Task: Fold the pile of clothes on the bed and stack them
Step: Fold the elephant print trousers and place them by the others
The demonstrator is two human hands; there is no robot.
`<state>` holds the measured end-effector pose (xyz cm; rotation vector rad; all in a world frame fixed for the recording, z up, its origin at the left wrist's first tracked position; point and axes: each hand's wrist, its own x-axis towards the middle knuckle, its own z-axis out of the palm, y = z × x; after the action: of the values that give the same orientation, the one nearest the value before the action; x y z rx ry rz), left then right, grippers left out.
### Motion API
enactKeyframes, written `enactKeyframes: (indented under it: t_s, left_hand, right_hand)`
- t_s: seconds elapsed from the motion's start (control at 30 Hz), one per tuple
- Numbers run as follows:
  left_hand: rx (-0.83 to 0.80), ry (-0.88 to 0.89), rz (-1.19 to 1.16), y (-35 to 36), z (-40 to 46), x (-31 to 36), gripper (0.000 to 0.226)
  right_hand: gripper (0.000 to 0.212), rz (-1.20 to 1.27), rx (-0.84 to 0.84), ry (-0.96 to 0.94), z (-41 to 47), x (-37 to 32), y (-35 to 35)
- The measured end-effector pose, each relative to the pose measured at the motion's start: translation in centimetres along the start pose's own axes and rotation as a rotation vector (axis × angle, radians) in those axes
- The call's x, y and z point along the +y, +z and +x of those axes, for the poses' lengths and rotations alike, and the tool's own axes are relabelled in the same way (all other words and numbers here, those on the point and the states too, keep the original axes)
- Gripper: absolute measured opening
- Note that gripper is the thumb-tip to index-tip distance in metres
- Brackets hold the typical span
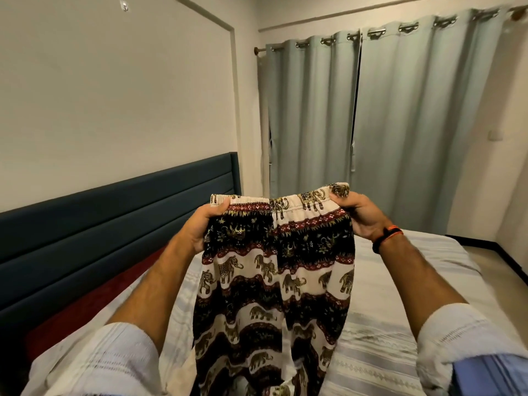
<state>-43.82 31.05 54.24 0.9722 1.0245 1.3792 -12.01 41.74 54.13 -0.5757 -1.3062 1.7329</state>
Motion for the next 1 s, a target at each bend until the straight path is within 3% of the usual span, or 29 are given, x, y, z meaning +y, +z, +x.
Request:
enactKeyframes:
  t_s: [0.07,0.13,0.2,0.33,0.43,0.57,1.0]
  left_hand:
    - [0.209,-0.09,0.12,0.0,1.8,-0.7,0.029]
    - [0.535,-0.134,0.495,0.2,3.3,-2.0,0.048]
    - [0.677,-0.101,0.686,1.3,3.4,-3.3,0.051]
    - [0.537,-0.031,0.69,3.8,3.8,-4.9,0.045]
    - [0.486,0.025,0.756,5.2,3.8,-5.4,0.032]
    - [0.475,0.105,0.737,6.0,3.5,-5.9,0.033]
    - [0.441,0.039,0.68,6.4,2.8,-6.6,0.017]
  right_hand:
    - [0.014,-0.406,0.229,0.11,1.7,1.0,0.7]
    - [0.025,-1.008,0.499,0.197,2.9,2.7,1.6]
    - [0.034,-1.225,0.561,0.164,2.9,4.4,3.8]
    - [0.019,-1.18,0.452,0.05,3.0,6.6,7.1]
    - [0.022,-1.125,0.431,0.017,3.1,7.8,8.4]
    - [0.021,-1.107,0.413,-0.061,3.1,8.0,9.3]
    - [0.014,-1.172,0.336,-0.228,2.1,8.7,10.2]
